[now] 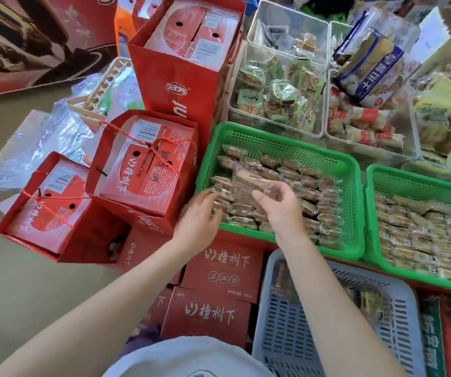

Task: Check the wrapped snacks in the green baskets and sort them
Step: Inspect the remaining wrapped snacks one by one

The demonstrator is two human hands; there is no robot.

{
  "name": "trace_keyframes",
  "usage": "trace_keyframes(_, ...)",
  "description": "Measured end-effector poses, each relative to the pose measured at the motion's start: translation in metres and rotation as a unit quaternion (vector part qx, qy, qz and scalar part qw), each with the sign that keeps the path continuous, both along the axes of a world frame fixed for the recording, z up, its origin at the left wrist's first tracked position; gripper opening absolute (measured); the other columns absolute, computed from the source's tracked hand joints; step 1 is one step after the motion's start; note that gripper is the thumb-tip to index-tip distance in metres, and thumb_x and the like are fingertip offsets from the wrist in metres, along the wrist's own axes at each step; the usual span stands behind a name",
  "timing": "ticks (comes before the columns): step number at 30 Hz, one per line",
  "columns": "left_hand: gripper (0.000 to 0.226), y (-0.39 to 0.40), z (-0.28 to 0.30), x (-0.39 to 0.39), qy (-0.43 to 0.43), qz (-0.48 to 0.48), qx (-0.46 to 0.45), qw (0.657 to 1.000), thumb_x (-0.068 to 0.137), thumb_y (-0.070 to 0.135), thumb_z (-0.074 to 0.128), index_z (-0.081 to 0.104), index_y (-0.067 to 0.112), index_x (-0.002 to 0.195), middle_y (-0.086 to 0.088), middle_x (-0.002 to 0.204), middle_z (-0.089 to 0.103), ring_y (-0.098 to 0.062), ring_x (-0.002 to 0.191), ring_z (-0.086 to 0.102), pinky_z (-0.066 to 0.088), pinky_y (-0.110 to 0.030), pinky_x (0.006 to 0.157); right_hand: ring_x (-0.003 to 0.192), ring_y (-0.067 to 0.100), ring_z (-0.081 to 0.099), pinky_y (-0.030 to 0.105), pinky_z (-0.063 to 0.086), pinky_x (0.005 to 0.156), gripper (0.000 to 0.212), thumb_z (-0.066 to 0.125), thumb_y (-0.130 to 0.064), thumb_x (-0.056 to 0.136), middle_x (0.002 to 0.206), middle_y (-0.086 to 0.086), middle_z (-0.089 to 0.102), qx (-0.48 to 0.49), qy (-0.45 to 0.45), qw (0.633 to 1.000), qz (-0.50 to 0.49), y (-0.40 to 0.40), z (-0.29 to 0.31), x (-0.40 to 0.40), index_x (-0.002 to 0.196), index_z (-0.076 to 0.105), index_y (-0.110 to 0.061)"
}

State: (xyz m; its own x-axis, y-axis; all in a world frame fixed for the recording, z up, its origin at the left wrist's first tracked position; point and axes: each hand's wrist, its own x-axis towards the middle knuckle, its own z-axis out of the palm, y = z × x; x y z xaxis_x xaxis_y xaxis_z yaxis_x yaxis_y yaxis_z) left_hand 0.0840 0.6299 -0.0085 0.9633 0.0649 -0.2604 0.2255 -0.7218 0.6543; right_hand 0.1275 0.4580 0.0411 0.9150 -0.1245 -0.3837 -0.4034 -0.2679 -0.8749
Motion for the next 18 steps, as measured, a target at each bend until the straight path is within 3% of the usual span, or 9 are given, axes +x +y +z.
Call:
trace_keyframes(2, 0.060, 0.001, -0.017, 0.018, 0.032, -0.076, 0.095, 0.992, 0.105, 0.030, 0.046, 0.023, 0.021, 0.160, 0.002, 0.170, 0.008, -0.015, 0.156, -0.001, -0.007, -0.036, 0.123, 0.101, 0.013, 0.056, 0.032, 0.046, 0.086, 0.018, 0.074, -0.020, 0.089, 0.099, -0.016, 0.059, -0.046, -0.024, 0.999, 0.015, 0.013, -0.013, 0.028, 0.103, 0.063, -0.022)
trace_keyframes(5, 0.065, 0.002, -0.034, 0.035, 0.003, -0.143, 0.178, 0.974, 0.105, 0.039, 0.042, 0.016, 0.021, 0.161, -0.001, 0.170, -0.005, -0.019, 0.155, -0.015, -0.017, -0.040, 0.120, 0.097, 0.004, 0.059, 0.024, 0.047, 0.085, 0.017, 0.075, -0.017, 0.088, 0.099, -0.018, 0.063, -0.087, -0.077, 0.992, 0.044, 0.032, -0.034, 0.060, 0.100, 0.065, -0.023)
trace_keyframes(7, 0.064, 0.002, -0.044, 0.041, -0.025, -0.151, 0.194, 0.969, 0.103, 0.043, 0.042, 0.024, 0.018, 0.159, -0.006, 0.170, -0.001, -0.022, 0.156, -0.012, -0.014, -0.043, 0.123, 0.098, 0.004, 0.062, 0.020, 0.049, 0.085, 0.025, 0.075, -0.014, 0.088, 0.105, -0.013, 0.069, -0.142, -0.106, 0.980, 0.090, 0.042, -0.047, 0.074, 0.110, 0.068, -0.022)
trace_keyframes(8, 0.063, 0.002, -0.049, 0.043, -0.037, -0.148, 0.198, 0.968, 0.102, 0.043, 0.043, 0.030, 0.016, 0.157, -0.007, 0.170, 0.002, -0.023, 0.156, -0.010, -0.012, -0.044, 0.124, 0.103, 0.011, 0.064, 0.025, 0.051, 0.089, 0.031, 0.074, -0.012, 0.087, 0.110, -0.006, 0.071, -0.185, -0.133, 0.966, 0.127, 0.045, -0.056, 0.080, 0.117, 0.069, -0.018)
trace_keyframes(10, 0.061, 0.001, -0.057, 0.045, -0.059, -0.142, 0.204, 0.967, 0.098, 0.042, 0.044, 0.041, 0.012, 0.151, -0.010, 0.170, 0.006, -0.025, 0.157, -0.004, -0.008, -0.043, 0.126, 0.106, 0.027, 0.064, 0.038, 0.052, 0.092, 0.038, 0.073, -0.004, 0.085, 0.112, 0.006, 0.072, -0.290, -0.206, 0.909, 0.215, 0.051, -0.071, 0.088, 0.122, 0.069, -0.011)
trace_keyframes(12, 0.062, 0.001, -0.060, 0.046, -0.079, -0.139, 0.217, 0.963, 0.092, 0.041, 0.041, 0.050, 0.010, 0.145, -0.013, 0.168, 0.017, -0.028, 0.157, 0.007, -0.002, -0.045, 0.125, 0.097, 0.036, 0.063, 0.043, 0.052, 0.084, 0.039, 0.069, 0.003, 0.083, 0.104, 0.013, 0.072, -0.362, -0.245, 0.860, 0.265, 0.053, -0.085, 0.093, 0.120, 0.066, -0.007)
trace_keyframes(15, 0.064, 0.002, -0.066, 0.045, -0.112, -0.132, 0.219, 0.960, 0.086, 0.040, 0.040, 0.058, 0.008, 0.138, -0.016, 0.163, 0.030, -0.031, 0.154, 0.020, 0.007, -0.048, 0.124, 0.088, 0.035, 0.058, 0.043, 0.050, 0.072, 0.036, 0.064, 0.007, 0.083, 0.095, 0.015, 0.065, -0.385, -0.226, 0.849, 0.283, 0.057, -0.096, 0.101, 0.114, 0.055, -0.006)
trace_keyframes(18, 0.062, 0.002, -0.073, 0.046, -0.145, -0.122, 0.208, 0.960, 0.083, 0.038, 0.045, 0.061, 0.006, 0.134, -0.018, 0.160, 0.035, -0.034, 0.151, 0.027, 0.013, -0.050, 0.124, 0.087, 0.035, 0.055, 0.043, 0.049, 0.071, 0.022, 0.067, 0.003, 0.082, 0.096, 0.016, 0.061, -0.399, -0.261, 0.821, 0.315, 0.057, -0.111, 0.107, 0.102, 0.061, -0.004)
